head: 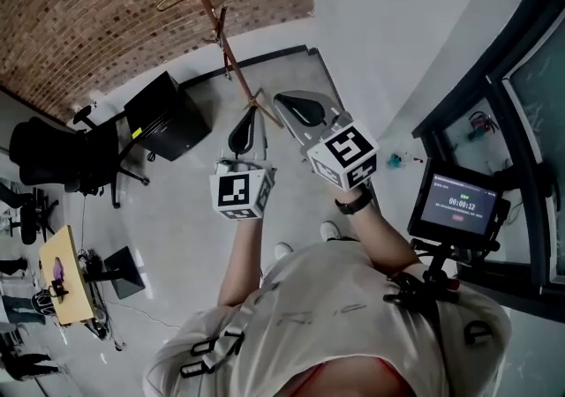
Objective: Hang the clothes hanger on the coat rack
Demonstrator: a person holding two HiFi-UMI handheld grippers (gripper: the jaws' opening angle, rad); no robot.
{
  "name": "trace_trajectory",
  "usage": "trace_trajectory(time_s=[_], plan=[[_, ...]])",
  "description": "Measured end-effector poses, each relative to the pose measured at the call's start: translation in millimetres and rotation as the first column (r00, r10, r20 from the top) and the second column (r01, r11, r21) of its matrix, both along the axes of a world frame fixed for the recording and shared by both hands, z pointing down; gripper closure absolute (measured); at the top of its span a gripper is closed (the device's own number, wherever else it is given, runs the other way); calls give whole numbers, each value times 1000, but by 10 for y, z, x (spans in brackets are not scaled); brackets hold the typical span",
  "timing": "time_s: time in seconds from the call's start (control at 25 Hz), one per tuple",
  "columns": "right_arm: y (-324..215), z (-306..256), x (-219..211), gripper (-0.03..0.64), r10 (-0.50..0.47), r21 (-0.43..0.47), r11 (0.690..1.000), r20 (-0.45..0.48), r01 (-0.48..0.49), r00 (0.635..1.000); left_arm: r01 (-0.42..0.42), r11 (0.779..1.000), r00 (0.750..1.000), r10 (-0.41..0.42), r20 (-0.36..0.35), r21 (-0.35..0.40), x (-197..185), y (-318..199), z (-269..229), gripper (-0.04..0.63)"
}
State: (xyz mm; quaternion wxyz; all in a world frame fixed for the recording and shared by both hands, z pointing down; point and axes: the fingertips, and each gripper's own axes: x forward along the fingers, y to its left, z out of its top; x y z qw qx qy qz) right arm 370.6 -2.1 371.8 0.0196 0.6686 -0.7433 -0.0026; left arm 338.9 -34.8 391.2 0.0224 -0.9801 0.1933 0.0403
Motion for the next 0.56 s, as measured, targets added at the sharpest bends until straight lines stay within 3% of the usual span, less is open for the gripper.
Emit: trace_trajectory(time_s=[0.32, 0.56], plan=[[-48, 9, 2, 614, 9, -12, 1000, -4, -9, 1000, 14, 999, 999, -12, 52, -45, -43, -120, 67, 594], [-153, -88, -589, 614, 22, -19, 1000, -52, -23, 998, -29, 998, 999, 30, 22, -53, -565, -161, -38, 594]])
